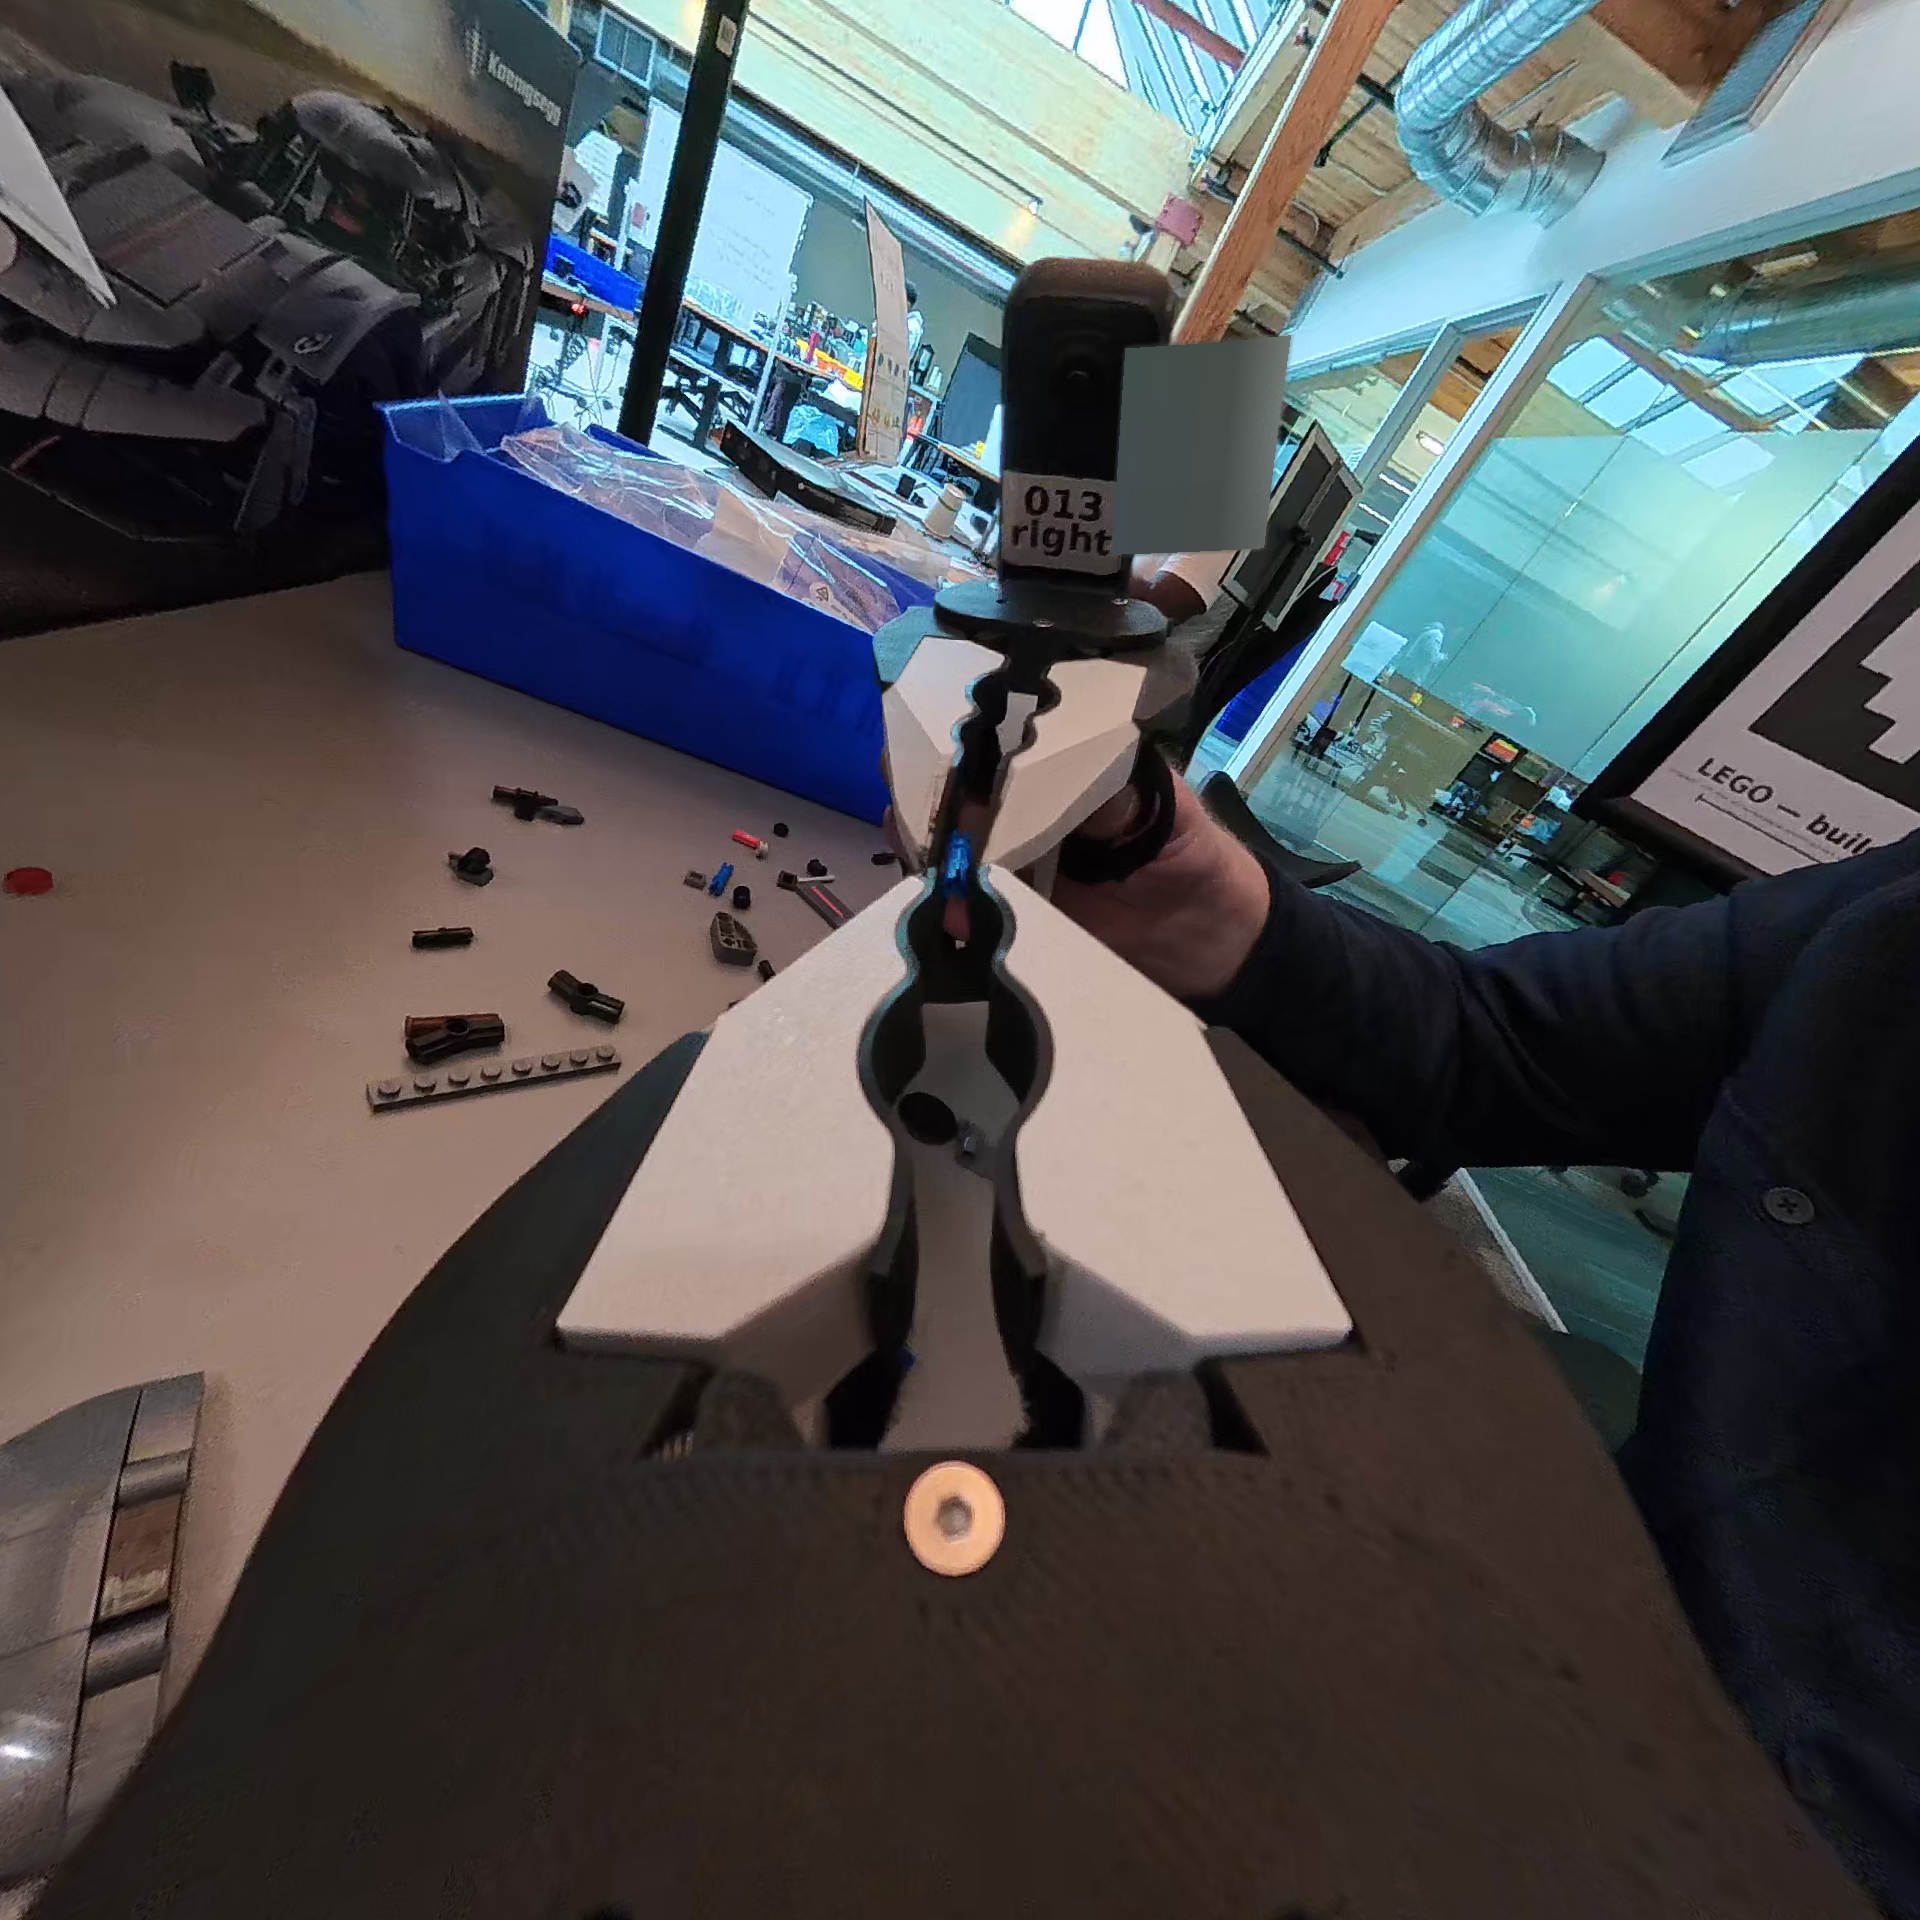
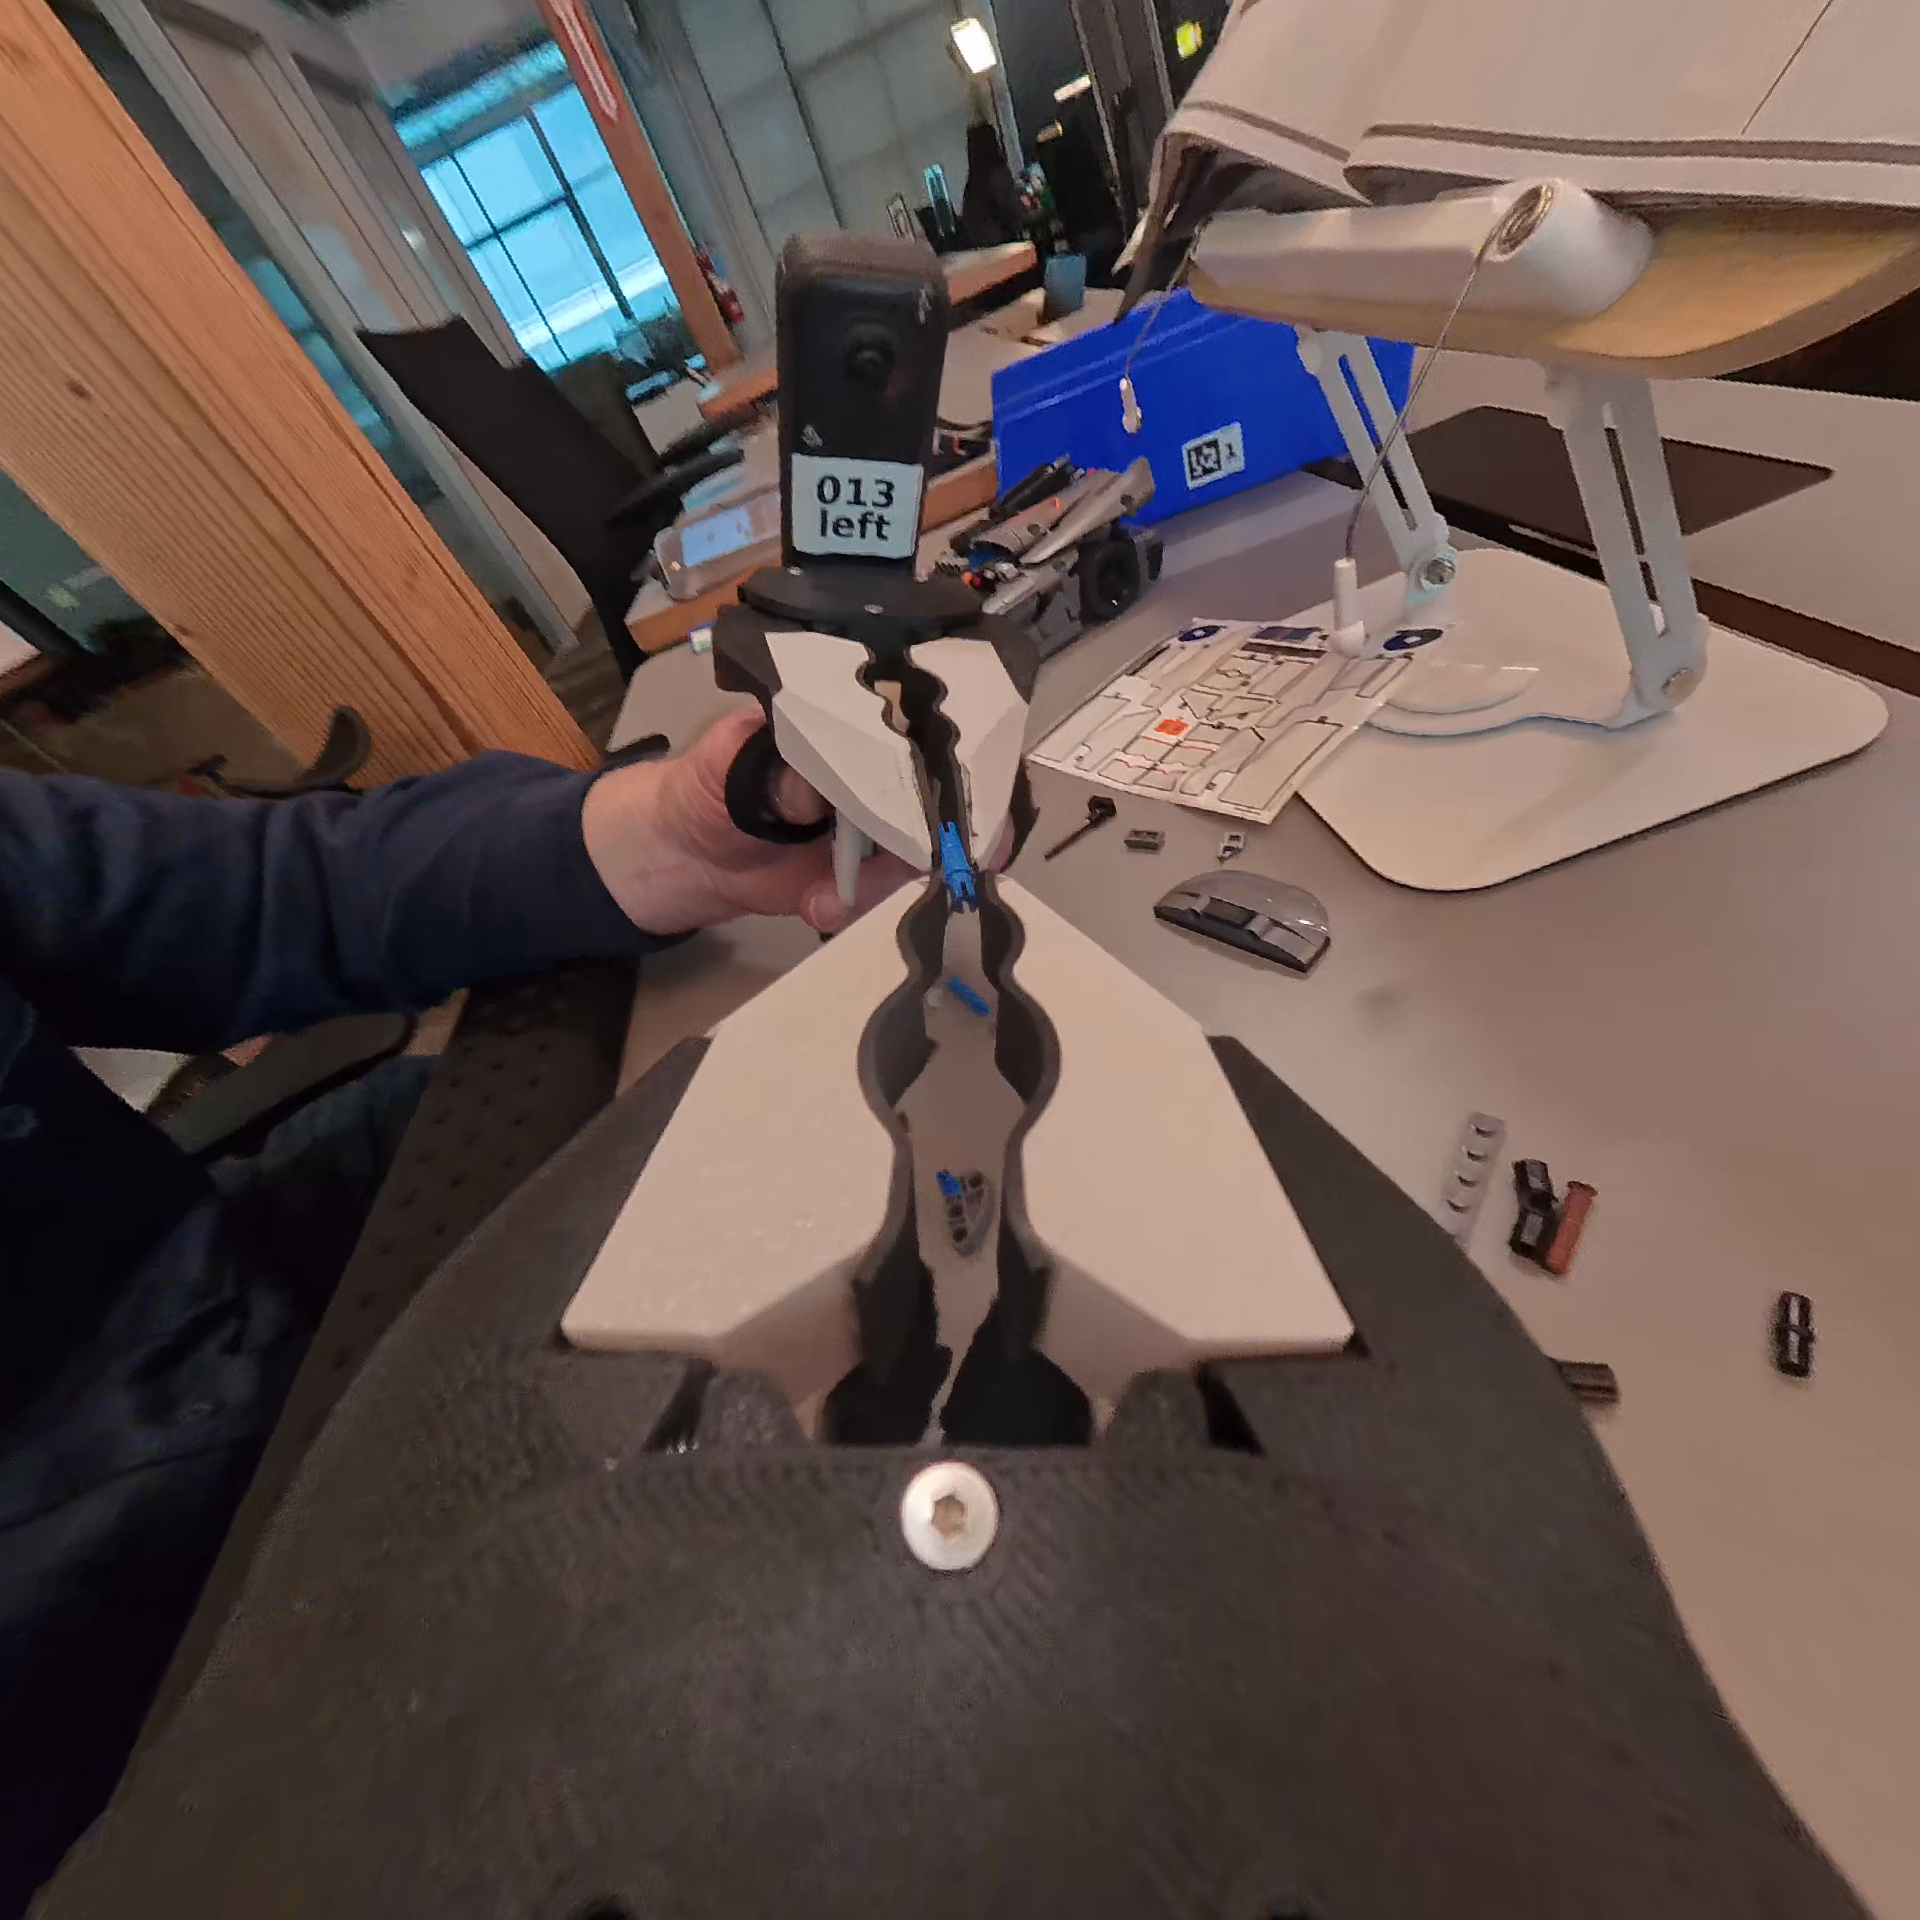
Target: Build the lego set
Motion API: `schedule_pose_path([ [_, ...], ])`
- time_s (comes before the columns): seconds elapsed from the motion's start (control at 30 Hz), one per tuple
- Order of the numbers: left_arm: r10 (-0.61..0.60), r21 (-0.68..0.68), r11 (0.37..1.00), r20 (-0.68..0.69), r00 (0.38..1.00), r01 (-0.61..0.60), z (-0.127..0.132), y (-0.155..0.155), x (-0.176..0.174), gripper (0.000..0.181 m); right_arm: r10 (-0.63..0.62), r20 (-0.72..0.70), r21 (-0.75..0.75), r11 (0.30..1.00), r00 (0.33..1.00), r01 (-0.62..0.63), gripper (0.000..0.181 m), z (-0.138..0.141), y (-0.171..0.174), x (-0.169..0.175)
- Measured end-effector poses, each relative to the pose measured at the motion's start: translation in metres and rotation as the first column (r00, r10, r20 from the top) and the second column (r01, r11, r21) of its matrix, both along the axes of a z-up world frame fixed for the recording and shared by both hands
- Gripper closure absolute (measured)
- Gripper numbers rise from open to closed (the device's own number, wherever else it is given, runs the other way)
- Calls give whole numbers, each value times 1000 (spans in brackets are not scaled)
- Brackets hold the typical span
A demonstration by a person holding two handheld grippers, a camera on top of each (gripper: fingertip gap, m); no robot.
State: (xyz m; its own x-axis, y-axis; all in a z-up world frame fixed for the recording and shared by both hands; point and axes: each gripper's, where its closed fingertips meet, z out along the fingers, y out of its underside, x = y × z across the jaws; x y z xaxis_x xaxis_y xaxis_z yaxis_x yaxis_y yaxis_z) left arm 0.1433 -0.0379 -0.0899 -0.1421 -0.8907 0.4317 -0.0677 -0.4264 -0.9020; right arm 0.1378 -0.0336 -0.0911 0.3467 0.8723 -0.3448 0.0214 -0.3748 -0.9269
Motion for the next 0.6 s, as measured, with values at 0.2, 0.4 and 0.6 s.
schedule_pose_path([
  [0.2,-5,11,1000,11,1000,5,2,-2,1,180,22,-58,-27,999,998,-24,177,5,-2,1],
  [0.4,-8,39,999,-64,998,11,-6,-4,-2,178,35,-13,-27,999,999,-35,178,0,-5,-1],
  [0.6,63,209,978,-265,962,-7,-34,-1,-20,172,23,295,21,999,955,-30,178,-38,-4,2],
])
